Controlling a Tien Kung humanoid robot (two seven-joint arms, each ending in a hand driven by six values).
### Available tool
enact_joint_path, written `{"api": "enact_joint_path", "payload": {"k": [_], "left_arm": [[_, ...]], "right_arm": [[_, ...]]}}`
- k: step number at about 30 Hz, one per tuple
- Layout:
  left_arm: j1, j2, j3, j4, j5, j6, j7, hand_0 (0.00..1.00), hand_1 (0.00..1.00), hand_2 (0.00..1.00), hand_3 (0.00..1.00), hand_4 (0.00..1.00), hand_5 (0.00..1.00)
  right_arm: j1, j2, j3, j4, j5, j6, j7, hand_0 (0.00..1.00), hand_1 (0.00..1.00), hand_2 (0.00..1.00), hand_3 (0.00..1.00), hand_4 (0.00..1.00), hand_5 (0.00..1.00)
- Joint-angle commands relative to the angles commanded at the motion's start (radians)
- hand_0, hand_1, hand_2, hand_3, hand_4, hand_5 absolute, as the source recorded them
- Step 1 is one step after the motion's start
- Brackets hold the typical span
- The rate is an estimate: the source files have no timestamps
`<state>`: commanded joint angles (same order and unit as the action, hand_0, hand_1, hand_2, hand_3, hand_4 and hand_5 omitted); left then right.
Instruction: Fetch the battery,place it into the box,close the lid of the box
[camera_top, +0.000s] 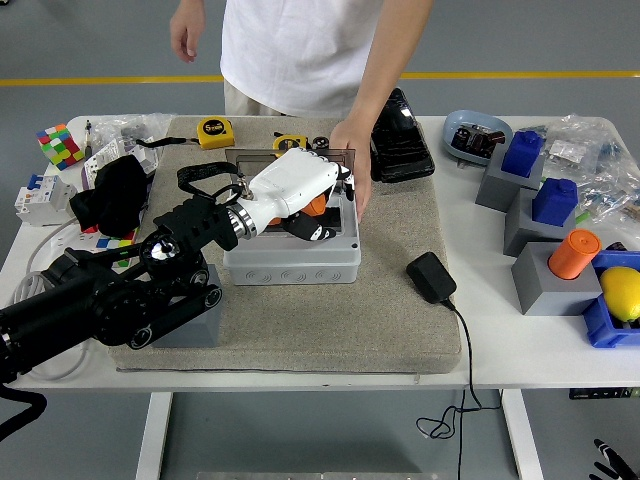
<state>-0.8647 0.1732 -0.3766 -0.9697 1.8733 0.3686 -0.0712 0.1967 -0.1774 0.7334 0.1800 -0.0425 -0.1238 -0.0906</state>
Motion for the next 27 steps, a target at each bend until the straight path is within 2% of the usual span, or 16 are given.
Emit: {"api": "enact_joint_path", "payload": {"k": [1,2,7,8,22,27], "left_arm": [[0.0,0.0,0.0,0.001,0.002,0.0,0.001,0.052,0.127,0.286,0.54,0.967,0.002],[0.0,0.0,0.0,0.001,0.003,-0.001,0.002,0.138,0.268,0.373,0.568,0.953,0.002],[0.002,0.003,-0.002,0.001,0.016,0.002,0.004,0.138,0.268,0.373,0.568,0.953,0.002],[0.003,0.004,-0.002,0.001,0.017,0.003,0.004,0.29,0.501,0.527,0.578,0.998,0.002],[0.005,0.014,-0.009,-0.004,0.019,-0.017,0.003,0.281,0.521,0.547,0.58,0.998,0.057],[0.019,0.024,-0.038,-0.034,0.021,-0.026,0.002,0.267,0.519,0.549,0.58,0.998,0.074]], "right_arm": [[0.0,0.0,0.001,0.0,0.0,0.0,0.0,0.624,0.681,0.657,0.545,0.914,0.49],[0.0,0.0,0.001,0.0,0.001,0.001,0.001,0.624,0.681,0.657,0.545,0.914,0.491],[0.0,-0.001,0.001,0.0,0.003,0.002,0.001,0.624,0.681,0.657,0.545,0.914,0.491],[0.0,-0.001,0.002,0.0,0.002,0.002,0.001,0.624,0.681,0.657,0.545,0.914,0.491],[0.002,-0.001,0.006,0.0,-0.001,0.0,0.001,0.624,0.681,0.657,0.544,0.914,0.491],[0.001,-0.002,0.007,0.0,0.0,0.0,0.002,0.624,0.681,0.657,0.545,0.914,0.492]]}}
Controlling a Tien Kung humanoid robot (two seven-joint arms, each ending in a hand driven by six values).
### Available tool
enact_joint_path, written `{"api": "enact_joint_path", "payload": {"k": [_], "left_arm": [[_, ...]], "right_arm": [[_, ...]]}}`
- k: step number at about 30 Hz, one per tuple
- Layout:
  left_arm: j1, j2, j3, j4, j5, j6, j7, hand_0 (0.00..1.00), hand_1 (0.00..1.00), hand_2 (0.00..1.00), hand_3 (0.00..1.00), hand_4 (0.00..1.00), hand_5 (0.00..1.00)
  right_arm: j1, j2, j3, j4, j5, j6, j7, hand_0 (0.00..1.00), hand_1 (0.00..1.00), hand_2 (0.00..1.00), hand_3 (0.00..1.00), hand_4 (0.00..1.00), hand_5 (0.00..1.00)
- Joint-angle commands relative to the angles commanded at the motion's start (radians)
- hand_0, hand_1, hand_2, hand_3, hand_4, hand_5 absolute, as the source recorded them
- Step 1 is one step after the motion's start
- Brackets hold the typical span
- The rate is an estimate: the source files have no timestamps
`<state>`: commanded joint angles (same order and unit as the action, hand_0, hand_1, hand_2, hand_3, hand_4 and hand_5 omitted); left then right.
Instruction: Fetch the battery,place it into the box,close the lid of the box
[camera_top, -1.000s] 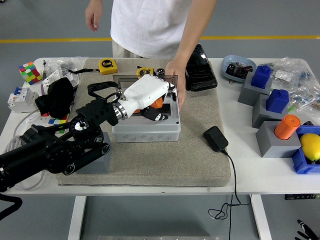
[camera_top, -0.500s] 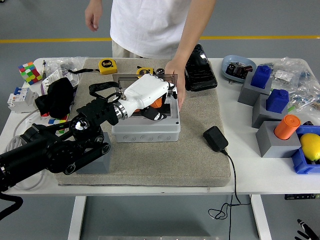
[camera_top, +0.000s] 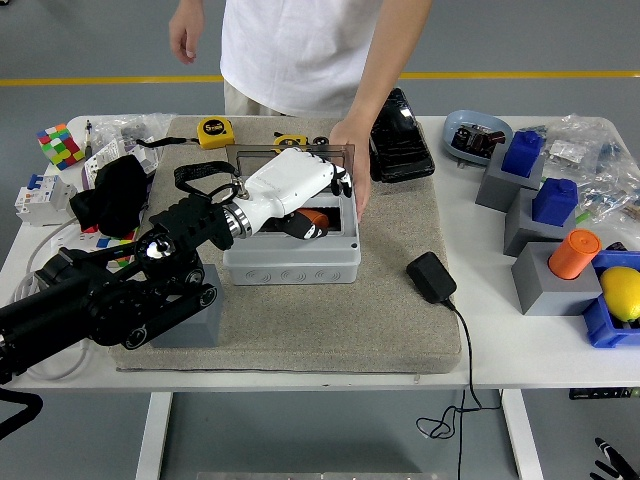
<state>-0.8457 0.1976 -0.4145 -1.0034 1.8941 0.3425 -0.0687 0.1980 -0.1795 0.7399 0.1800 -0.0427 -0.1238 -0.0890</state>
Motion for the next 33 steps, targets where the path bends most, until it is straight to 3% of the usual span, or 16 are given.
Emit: {"api": "enact_joint_path", "payload": {"k": [4,5,10,11,14,16,17,22,23,26,33], "left_arm": [[0.021,0.018,-0.047,-0.057,-0.003,0.002,-0.013,0.267,0.519,0.549,0.58,0.998,0.074],[0.03,0.023,-0.067,-0.078,-0.013,0.01,-0.027,0.252,0.512,0.544,0.578,0.998,0.122],[0.058,0.038,-0.16,-0.164,-0.051,0.067,-0.098,0.252,0.512,0.544,0.578,0.998,0.122],[0.061,0.039,-0.174,-0.173,-0.056,0.076,-0.106,0.258,0.487,0.504,0.566,0.998,0.361],[0.068,0.042,-0.22,-0.191,-0.073,0.097,-0.114,0.258,0.487,0.504,0.566,0.998,0.361],[0.068,0.042,-0.237,-0.185,-0.082,0.084,-0.094,0.258,0.487,0.504,0.566,0.998,0.361],[0.068,0.042,-0.246,-0.176,-0.094,0.067,-0.077,0.471,0.651,0.62,0.682,0.998,0.669],[0.074,0.045,-0.265,-0.135,-0.171,-0.035,0.005,0.471,0.651,0.62,0.682,0.998,0.669],[0.075,0.045,-0.266,-0.132,-0.18,-0.047,0.014,0.69,0.786,0.759,0.791,0.998,0.998],[0.08,0.046,-0.271,-0.122,-0.199,-0.093,0.056,0.69,0.786,0.759,0.791,0.998,0.998],[0.095,0.058,-0.267,-0.145,-0.192,-0.125,0.103,0.72,0.811,0.78,0.809,0.998,0.998]], "right_arm": [[0.0,-0.001,0.003,0.0,-0.001,0.0,0.001,0.624,0.681,0.657,0.545,0.914,0.492],[-0.001,-0.001,0.004,0.0,-0.001,0.001,0.001,0.624,0.681,0.657,0.545,0.914,0.492],[0.0,-0.002,0.011,0.0,-0.007,0.0,0.0,0.624,0.681,0.657,0.545,0.914,0.492],[0.0,-0.002,0.011,0.0,-0.007,0.0,0.0,0.624,0.681,0.657,0.544,0.914,0.492],[0.0,-0.002,0.01,0.0,-0.007,-0.001,0.0,0.624,0.681,0.657,0.544,0.914,0.492],[0.0,-0.002,0.01,0.0,-0.008,-0.001,0.0,0.624,0.681,0.657,0.544,0.914,0.492],[0.0,-0.001,0.011,0.0,-0.009,-0.001,-0.001,0.623,0.681,0.657,0.544,0.914,0.492],[-0.001,-0.001,0.01,0.0,-0.007,-0.002,0.0,0.623,0.681,0.657,0.544,0.914,0.492],[-0.001,-0.001,0.01,0.0,-0.007,-0.002,0.0,0.624,0.681,0.657,0.544,0.914,0.492],[-0.001,-0.001,0.011,0.0,-0.004,-0.002,0.001,0.624,0.681,0.657,0.544,0.914,0.492],[0.001,-0.003,0.012,0.0,-0.005,-0.001,0.001,0.624,0.681,0.657,0.544,0.914,0.492]]}}
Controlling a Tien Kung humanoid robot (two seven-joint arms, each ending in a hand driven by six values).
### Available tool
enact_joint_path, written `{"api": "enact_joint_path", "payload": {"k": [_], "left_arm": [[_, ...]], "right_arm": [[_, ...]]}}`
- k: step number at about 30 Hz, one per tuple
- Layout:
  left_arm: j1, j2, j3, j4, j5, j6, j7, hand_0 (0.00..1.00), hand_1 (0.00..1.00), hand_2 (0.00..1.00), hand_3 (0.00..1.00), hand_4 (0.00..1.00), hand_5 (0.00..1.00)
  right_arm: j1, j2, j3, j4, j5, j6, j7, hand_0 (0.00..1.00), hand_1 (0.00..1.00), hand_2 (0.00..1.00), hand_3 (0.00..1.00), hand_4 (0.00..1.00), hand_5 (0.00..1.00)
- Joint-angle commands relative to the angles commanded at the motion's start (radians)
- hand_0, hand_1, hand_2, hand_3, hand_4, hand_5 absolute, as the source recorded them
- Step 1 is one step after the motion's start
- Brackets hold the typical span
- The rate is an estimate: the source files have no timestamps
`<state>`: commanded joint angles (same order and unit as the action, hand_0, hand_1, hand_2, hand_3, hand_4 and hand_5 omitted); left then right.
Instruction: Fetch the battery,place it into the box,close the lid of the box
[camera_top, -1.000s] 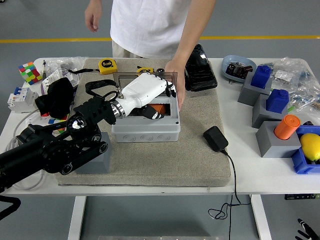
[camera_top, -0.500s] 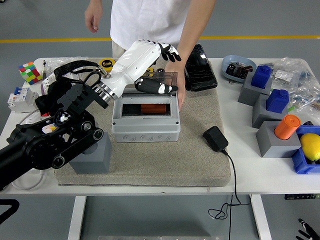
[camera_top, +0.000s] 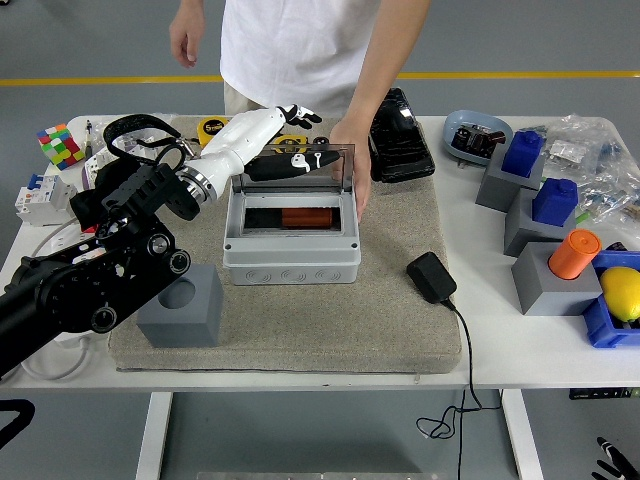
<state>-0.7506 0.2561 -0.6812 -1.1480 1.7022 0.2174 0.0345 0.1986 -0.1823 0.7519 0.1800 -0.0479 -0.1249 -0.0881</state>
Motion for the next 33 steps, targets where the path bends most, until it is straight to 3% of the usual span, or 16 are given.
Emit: {"api": "enact_joint_path", "payload": {"k": [9,15,23,33], "left_arm": [[0.068,0.051,-0.011,-0.106,-0.025,-0.009,0.011,0.664,0.783,0.739,0.777,0.998,0.998],[0.15,0.097,-0.023,-0.202,-0.041,0.004,-0.003,0.627,0.763,0.724,0.768,0.998,0.998],[0.25,0.134,-0.034,-0.243,-0.056,0.015,-0.017,0.599,0.749,0.723,0.763,0.998,0.998],[0.374,0.156,-0.082,-0.284,-0.065,0.018,-0.021,0.572,0.738,0.717,0.753,0.998,0.998]], "right_arm": [[0.002,-0.002,0.007,0.0,-0.003,0.002,0.003,0.624,0.682,0.657,0.544,0.914,0.493],[0.002,-0.005,0.017,0.0,-0.01,0.005,0.003,0.623,0.681,0.657,0.545,0.914,0.493],[0.002,-0.007,0.025,0.0,-0.017,0.008,0.003,0.624,0.681,0.657,0.544,0.915,0.494],[0.001,-0.008,0.031,0.0,-0.023,0.01,0.003,0.624,0.681,0.657,0.545,0.915,0.495]]}}
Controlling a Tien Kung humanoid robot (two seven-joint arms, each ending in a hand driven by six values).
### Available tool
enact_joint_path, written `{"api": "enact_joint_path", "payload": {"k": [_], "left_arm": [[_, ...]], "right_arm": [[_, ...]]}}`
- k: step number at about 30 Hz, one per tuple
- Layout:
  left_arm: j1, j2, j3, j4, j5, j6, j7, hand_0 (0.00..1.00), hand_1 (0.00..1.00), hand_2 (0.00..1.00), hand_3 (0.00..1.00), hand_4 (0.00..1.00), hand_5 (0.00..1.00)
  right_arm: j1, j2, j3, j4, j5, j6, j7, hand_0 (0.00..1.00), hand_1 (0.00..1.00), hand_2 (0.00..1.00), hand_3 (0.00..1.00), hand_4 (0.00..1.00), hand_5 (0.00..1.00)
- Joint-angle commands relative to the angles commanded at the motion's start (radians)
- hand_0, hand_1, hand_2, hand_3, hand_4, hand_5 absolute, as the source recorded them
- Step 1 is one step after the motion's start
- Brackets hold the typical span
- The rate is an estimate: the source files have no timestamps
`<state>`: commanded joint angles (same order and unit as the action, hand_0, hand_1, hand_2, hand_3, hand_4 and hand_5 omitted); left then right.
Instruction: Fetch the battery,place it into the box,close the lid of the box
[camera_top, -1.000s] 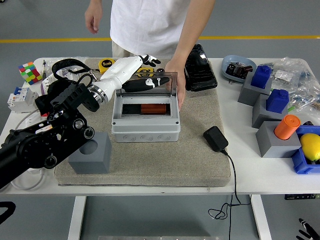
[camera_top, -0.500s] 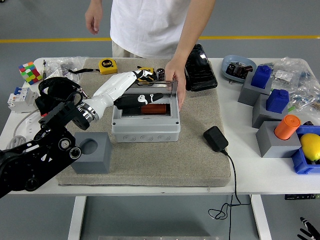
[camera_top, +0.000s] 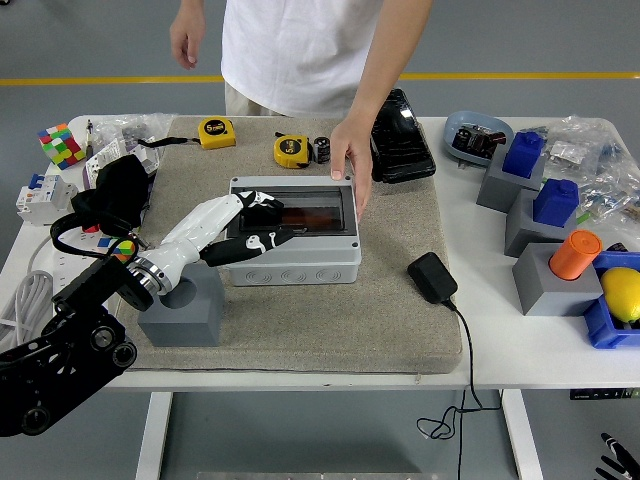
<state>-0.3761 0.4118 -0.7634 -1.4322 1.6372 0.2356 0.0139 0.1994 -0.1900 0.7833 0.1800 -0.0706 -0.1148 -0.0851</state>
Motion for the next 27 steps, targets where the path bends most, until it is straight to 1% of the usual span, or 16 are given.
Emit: {"api": "enact_joint_path", "payload": {"k": [4,5,9,15,16,27], "left_arm": [[0.017,0.001,-0.014,-0.012,-0.002,0.003,-0.006,0.572,0.738,0.717,0.753,0.998,0.998],[0.019,0.0,-0.017,-0.012,-0.002,0.004,-0.007,0.555,0.73,0.716,0.75,0.998,0.998],[0.028,-0.011,-0.049,-0.005,-0.013,0.006,-0.018,0.555,0.73,0.716,0.75,0.998,0.998],[0.049,-0.034,-0.147,0.018,-0.022,0.026,-0.054,0.552,0.724,0.714,0.748,0.998,0.998],[0.05,-0.036,-0.154,0.02,-0.021,0.026,-0.055,0.552,0.724,0.714,0.748,0.998,0.998],[0.083,-0.068,-0.343,0.071,-0.014,0.026,-0.075,0.539,0.706,0.705,0.738,0.998,0.998]], "right_arm": [[0.0,0.0,0.001,0.0,-0.004,0.0,-0.001,0.624,0.681,0.657,0.545,0.915,0.495],[0.0,0.0,0.001,0.0,-0.004,0.0,-0.001,0.625,0.681,0.657,0.544,0.915,0.495],[-0.001,0.0,-0.001,0.0,-0.004,0.0,-0.001,0.625,0.681,0.657,0.544,0.915,0.495],[-0.001,0.001,0.0,0.0,0.0,-0.001,-0.001,0.625,0.682,0.657,0.545,0.915,0.495],[-0.001,0.001,0.001,0.0,0.0,-0.001,-0.001,0.625,0.682,0.657,0.545,0.915,0.495],[0.0,0.001,-0.002,0.0,-0.001,-0.002,-0.001,0.624,0.681,0.657,0.545,0.915,0.495]]}}
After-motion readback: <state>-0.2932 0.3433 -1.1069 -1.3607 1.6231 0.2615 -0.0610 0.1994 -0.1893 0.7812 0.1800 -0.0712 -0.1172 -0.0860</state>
